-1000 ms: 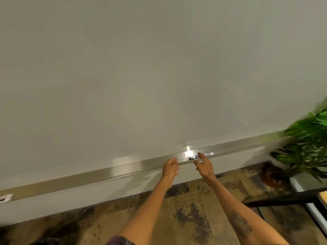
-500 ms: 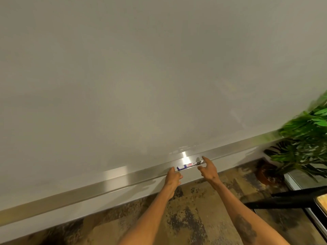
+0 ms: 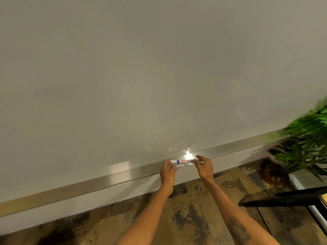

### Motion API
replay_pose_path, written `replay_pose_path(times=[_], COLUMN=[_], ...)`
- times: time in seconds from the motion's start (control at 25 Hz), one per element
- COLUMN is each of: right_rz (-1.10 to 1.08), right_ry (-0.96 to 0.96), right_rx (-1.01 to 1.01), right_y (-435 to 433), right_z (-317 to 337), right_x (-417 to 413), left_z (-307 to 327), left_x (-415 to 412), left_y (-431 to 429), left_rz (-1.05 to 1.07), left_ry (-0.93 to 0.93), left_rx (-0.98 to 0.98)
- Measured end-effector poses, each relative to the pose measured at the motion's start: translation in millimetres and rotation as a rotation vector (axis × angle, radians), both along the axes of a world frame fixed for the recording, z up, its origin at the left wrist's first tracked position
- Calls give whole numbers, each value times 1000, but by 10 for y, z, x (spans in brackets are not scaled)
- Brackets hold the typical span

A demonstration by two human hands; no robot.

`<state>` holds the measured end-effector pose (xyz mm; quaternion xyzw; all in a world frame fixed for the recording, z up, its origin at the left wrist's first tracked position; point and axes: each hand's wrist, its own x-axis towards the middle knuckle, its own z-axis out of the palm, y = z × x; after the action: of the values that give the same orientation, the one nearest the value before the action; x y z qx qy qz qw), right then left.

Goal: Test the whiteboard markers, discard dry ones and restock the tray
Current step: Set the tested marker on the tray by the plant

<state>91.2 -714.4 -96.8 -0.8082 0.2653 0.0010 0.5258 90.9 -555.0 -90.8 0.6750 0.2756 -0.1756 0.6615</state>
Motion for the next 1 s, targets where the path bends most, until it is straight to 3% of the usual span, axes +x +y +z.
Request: replay_pose_path(times=[0.16, 0.32, 0.52, 0.8, 1.0], right_rz=[118, 427, 768, 723, 702], right_ry=[-59, 2, -74, -293, -398], right_rx=[99, 152, -112, -67, -231], right_y=[624, 1215, 2290, 3520, 4055], right_z=[321, 493, 837, 1363, 1844], right_x=[-188, -367, -463, -647, -710], left_z=[252, 524, 786, 1349, 1843], left_x=[-69, -226, -508, -715, -805], left_y=[576, 1256, 1925, 2820, 3234], left_rz=[282, 437, 383, 376, 484], left_ry=[-100, -169, -259, -458, -598], left_rx=[-5, -65, -63, -176, -233])
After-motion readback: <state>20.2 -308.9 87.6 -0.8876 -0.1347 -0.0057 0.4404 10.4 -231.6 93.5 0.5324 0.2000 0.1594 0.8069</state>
